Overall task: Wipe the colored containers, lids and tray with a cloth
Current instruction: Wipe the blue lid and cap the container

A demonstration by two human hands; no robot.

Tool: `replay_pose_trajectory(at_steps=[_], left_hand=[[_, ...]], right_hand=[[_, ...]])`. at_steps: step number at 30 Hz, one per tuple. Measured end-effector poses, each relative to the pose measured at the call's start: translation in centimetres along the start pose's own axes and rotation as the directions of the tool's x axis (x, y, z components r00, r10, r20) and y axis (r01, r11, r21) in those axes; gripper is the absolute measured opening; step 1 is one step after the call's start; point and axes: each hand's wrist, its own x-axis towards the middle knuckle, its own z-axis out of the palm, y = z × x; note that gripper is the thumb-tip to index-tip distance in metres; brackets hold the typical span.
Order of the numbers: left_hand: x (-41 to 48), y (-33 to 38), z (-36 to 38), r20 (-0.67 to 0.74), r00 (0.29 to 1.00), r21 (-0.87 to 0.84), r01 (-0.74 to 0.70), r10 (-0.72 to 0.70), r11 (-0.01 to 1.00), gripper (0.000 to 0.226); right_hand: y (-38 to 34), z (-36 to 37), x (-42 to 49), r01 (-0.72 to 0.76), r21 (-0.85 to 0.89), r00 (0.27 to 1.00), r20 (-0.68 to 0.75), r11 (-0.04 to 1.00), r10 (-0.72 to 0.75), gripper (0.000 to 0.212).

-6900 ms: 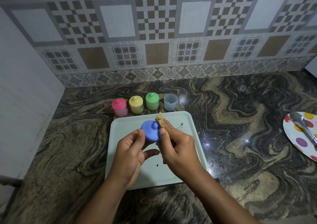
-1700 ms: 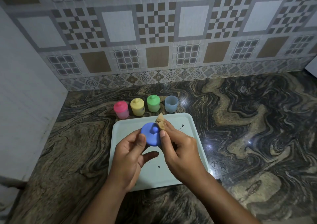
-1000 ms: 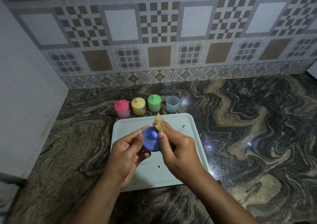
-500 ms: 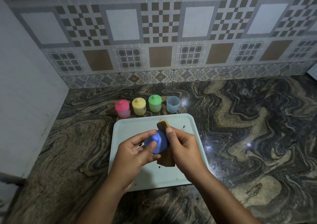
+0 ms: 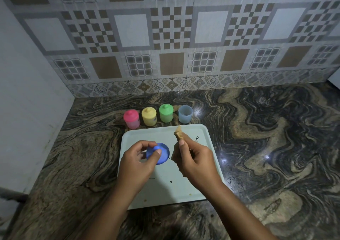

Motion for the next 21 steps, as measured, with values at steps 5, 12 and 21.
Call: replay_pose_trajectory(at_steps=[5, 12, 21], left_hand=[[0.5, -1.2, 0.4, 0.014, 0.999, 0.174, -0.035, 0.033, 0.984, 0.008], [3.0, -1.3, 2.4, 0.004, 0.987, 0.323, -0.154, 0.161, 0.934, 0.002], [10.7, 0.7, 6.7, -0.006, 0.950, 0.495, -0.267, 0.311, 0.827, 0.014]], right_hand=[[1.4, 0.1, 0.3, 0.069, -0.091, 0.997, -0.016, 0.993, -0.071, 0.048], [2.4, -0.6, 1.7, 0.206, -0.399, 0.968, -0.049, 0.894, -0.245, 0.042], [2.7, -2.7, 8.8, 0.256, -0.516, 0.934, -0.084, 0.817, -0.346, 0.052]])
